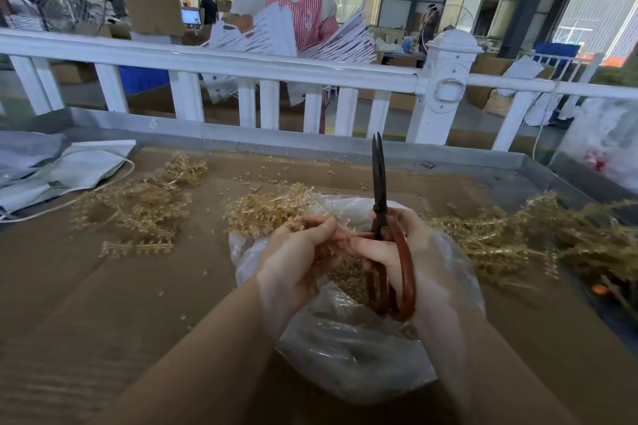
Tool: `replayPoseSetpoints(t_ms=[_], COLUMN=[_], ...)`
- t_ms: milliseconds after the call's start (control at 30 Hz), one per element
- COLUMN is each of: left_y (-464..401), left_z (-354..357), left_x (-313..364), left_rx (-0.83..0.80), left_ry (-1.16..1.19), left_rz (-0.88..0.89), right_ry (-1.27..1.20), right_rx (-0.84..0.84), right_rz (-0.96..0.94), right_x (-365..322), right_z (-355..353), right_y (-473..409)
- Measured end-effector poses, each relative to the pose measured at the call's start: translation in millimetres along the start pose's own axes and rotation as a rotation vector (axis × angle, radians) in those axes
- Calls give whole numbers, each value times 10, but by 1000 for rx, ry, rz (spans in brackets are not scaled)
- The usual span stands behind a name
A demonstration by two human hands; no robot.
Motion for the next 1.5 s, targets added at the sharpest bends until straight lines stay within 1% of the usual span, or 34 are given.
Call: replayPoseSetpoints(t_ms=[133, 333, 533, 733, 900, 967, 1033, 1133, 1200, 1400, 1500], left_y=[19, 101, 96, 119, 118, 117, 115, 121, 130, 102, 71], left_z=[15, 114, 64, 68, 16, 55, 84, 124, 136, 67, -12], left_x=[15, 82, 127, 160, 269, 295, 302, 279, 293, 317, 346], left_rx=[-23, -121, -28, -11, 31, 1, -29, -116, -149, -77, -45], left_ry=[-21, 10, -33, 14, -33, -95, -123, -84, -94, -118, -78], left_rz=[-4, 4, 69, 111, 229, 261, 249, 186, 198, 275, 264], right_ry=[-39, -39, -18, -40, -59, -72, -108, -132, -126, -9, 273], right_rx=[-22, -18, -17, -16, -39, -43, -30, -10, -1, 25, 5], right_rz=[8, 7, -22, -46, -20, -10, -2, -2, -11, -31, -167], right_x=[11, 28, -18, -80, -65, -50, -42, -47, -55, -80, -310], right_z=[21, -2, 27, 64, 90, 99, 86, 51, 36, 8, -5], right_y=[-2, -19, 12, 36, 51, 57, 62, 63, 60, 93, 196])
Point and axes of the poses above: each hand's wrist, its own y-axis away from the middle knuckle, its own z-axis out of the palm, x = y × z, the point moved 9 cm from there along -y, towards the middle knuckle, and after that the axes turned 1 degree about x, right-handed, at the moved point
